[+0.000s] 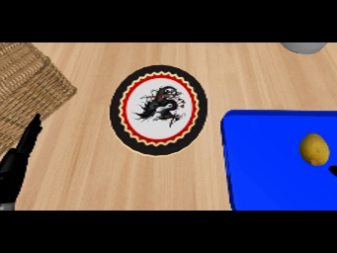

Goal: Pick the lemon from the tray and place it in the plate

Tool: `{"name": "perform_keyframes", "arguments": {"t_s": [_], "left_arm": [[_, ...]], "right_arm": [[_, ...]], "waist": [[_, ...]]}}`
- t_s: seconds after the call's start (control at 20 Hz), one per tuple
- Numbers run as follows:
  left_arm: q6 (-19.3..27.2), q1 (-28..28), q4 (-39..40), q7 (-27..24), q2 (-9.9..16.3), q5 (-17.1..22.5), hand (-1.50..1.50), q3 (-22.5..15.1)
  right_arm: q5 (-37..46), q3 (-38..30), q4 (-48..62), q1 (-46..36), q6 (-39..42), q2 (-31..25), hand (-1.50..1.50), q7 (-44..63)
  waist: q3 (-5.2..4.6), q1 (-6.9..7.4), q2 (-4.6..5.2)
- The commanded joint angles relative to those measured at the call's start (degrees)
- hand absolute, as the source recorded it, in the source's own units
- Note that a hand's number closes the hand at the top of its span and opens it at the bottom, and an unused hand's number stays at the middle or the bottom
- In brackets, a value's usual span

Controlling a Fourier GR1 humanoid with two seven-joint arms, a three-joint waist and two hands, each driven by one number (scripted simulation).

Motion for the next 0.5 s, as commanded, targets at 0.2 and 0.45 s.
{"name": "perform_keyframes", "arguments": {"t_s": [0.2,0.45], "left_arm": [[-0.54,0.35,0.86,-1.39,-0.7,-0.74,0.0,1.88],[-3.22,2.07,1.6,-3.0,-0.75,-0.48,0.0,3.16]], "right_arm": [[-3.88,1.89,7.62,-7.48,13.06,-4.76,-1.5,8.36],[-2.75,5.72,13.04,-12.02,17.1,-1.44,-1.5,7.12]], "waist": [[0.17,-0.55,-0.22],[0.18,-0.4,-0.25]]}}
